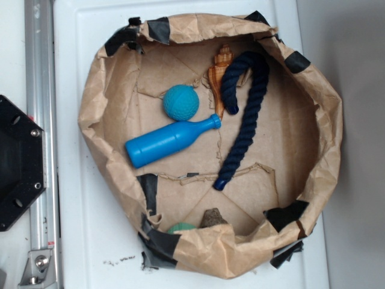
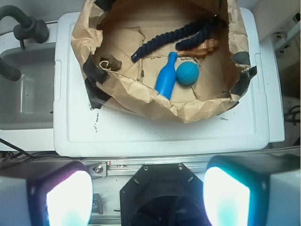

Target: Grab the blue rope.

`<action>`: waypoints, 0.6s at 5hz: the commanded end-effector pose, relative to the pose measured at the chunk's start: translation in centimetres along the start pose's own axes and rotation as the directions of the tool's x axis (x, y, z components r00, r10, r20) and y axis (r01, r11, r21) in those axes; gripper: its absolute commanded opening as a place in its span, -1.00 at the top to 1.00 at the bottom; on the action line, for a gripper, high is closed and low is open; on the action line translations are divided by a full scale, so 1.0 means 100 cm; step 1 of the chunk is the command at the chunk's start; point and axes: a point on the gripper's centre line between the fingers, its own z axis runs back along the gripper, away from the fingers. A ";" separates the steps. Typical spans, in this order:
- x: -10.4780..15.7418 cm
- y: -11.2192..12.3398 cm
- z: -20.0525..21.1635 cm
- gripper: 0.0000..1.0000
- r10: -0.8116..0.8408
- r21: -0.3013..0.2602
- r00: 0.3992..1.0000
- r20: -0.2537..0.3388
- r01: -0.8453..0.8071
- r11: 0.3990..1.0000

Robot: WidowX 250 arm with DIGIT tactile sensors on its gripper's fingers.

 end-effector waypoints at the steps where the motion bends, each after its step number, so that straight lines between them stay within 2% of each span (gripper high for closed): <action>1: 0.000 0.000 0.000 -1.00 0.000 0.000 1.000 0.000 0.000 1.000; 2: 0.047 0.019 -0.037 -1.00 0.096 -0.011 0.995 0.022 -0.096 0.995; 3: 0.091 0.025 -0.063 -1.00 0.130 -0.032 0.991 0.029 -0.129 0.991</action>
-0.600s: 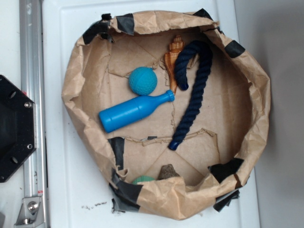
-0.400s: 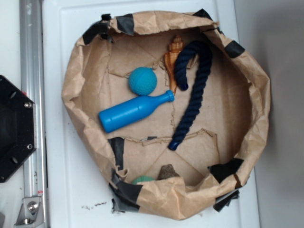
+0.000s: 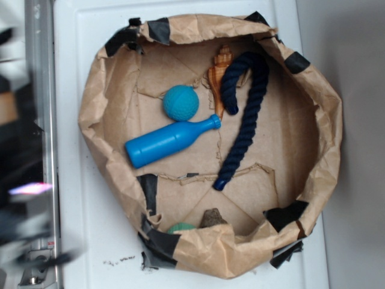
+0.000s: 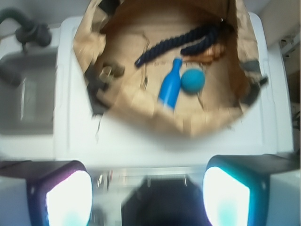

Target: Grab the blue rope.

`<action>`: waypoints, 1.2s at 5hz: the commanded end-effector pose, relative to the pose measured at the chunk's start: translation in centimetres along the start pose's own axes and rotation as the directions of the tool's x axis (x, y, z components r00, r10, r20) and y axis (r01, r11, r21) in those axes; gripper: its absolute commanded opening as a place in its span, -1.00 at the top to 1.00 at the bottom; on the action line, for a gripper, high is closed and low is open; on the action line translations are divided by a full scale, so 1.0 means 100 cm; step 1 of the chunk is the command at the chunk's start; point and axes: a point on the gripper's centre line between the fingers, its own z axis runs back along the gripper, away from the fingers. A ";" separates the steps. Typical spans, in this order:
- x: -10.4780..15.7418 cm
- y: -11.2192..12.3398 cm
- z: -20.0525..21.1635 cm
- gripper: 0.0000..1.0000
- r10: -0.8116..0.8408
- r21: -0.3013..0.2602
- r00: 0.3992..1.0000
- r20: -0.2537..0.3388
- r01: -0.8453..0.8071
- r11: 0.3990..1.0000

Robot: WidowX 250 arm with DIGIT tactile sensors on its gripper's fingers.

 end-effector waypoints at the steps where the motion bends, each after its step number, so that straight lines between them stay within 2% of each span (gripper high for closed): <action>1: 0.086 0.004 -0.060 -1.00 0.070 -0.088 0.997 0.021 -0.067 0.994; 2: 0.118 -0.003 -0.118 -1.00 0.059 -0.139 0.997 -0.056 -0.066 0.988; 3: 0.130 -0.029 -0.167 -1.00 0.020 -0.082 0.991 -0.132 -0.031 0.996; 4: 0.115 -0.040 -0.192 -1.00 0.050 -0.030 0.976 -0.212 -0.058 0.998; 5: 0.091 -0.040 -0.203 -1.00 0.059 -0.011 0.956 -0.288 -0.065 0.998; 6: 0.078 -0.043 -0.203 1.00 0.042 -0.021 0.954 -0.296 -0.051 0.998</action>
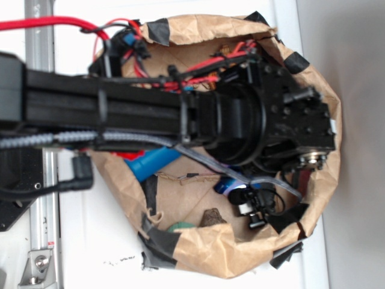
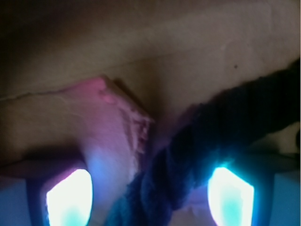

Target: Grab the blue rope.

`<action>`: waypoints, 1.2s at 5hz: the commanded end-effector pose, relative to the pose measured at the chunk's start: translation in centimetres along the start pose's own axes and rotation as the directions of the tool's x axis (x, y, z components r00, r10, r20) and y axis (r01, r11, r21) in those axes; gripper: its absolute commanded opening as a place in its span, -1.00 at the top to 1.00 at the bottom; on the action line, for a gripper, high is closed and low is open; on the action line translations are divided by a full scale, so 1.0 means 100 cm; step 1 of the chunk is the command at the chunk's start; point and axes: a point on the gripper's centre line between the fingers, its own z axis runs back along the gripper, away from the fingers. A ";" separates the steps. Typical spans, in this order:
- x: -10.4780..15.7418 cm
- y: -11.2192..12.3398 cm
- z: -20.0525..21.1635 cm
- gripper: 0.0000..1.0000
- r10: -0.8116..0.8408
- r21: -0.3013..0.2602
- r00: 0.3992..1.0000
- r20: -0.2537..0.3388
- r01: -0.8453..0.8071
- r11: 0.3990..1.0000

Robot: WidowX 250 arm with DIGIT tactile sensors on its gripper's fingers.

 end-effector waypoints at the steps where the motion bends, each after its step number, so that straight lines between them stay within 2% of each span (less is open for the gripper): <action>1: -0.019 -0.008 0.005 1.00 -0.052 -0.040 0.998 0.025 0.053 0.998; 2: -0.024 -0.001 0.014 1.00 -0.064 -0.059 0.996 0.057 0.067 0.996; 3: -0.047 0.007 0.048 1.00 -0.181 -0.059 0.970 0.162 0.193 0.979; 4: -0.080 0.025 0.092 1.00 -0.288 0.032 0.917 0.275 0.291 0.956; 5: -0.104 0.042 0.140 1.00 -0.294 0.045 0.916 0.272 0.293 0.955; 6: -0.099 0.040 0.155 1.00 -0.276 0.075 0.936 0.220 0.266 0.961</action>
